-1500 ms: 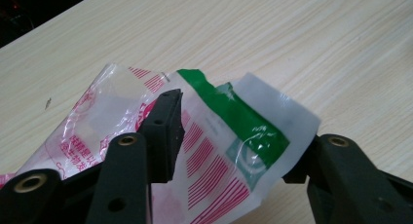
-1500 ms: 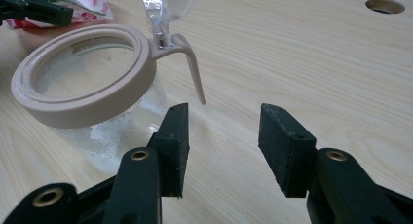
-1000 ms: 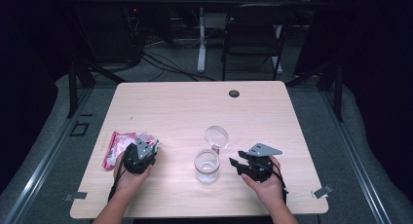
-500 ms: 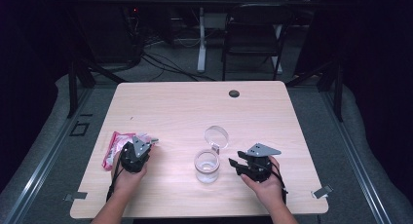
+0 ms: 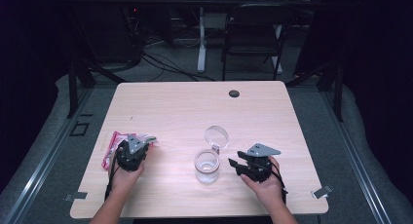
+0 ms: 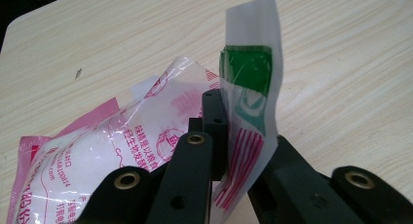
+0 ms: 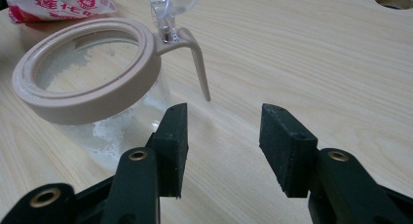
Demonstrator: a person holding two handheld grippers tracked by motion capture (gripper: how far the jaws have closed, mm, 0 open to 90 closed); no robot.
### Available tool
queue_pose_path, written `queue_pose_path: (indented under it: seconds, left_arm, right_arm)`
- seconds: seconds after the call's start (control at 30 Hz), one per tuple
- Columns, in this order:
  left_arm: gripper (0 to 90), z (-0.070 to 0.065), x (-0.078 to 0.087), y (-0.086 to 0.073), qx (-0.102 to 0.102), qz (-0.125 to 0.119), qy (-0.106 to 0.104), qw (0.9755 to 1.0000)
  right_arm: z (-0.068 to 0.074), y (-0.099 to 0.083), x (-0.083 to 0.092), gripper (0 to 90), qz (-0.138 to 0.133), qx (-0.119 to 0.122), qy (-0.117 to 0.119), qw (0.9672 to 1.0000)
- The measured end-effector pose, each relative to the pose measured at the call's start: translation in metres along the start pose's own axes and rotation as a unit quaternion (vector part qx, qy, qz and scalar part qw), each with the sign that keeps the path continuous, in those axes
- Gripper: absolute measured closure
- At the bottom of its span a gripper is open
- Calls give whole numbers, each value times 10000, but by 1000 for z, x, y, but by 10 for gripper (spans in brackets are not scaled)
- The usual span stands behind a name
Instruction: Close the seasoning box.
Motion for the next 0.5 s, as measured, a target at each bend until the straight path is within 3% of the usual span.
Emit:
queue_pose_path:
  seconds: [0.27, 0.5]
  left_arm:
    - [895, 6, 4, 3, 304, -59, -166, 9994]
    - [896, 14, 9, 5, 741, -58, -467, 9961]
  right_arm:
    - [0, 0, 0, 536, 2, -6, -6, 10000]
    - [0, 0, 0, 535, 1, -2, -5, 10000]
Point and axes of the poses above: each handheld gripper's, and its own axes: x roughly backward along the jaws, y roughly out of its top, z roughly to its left, the point moved 10 cm from there along -x, roughly forward along the jaws, and after that the axes turned 8 degrees about y, right-handed, at the moved point
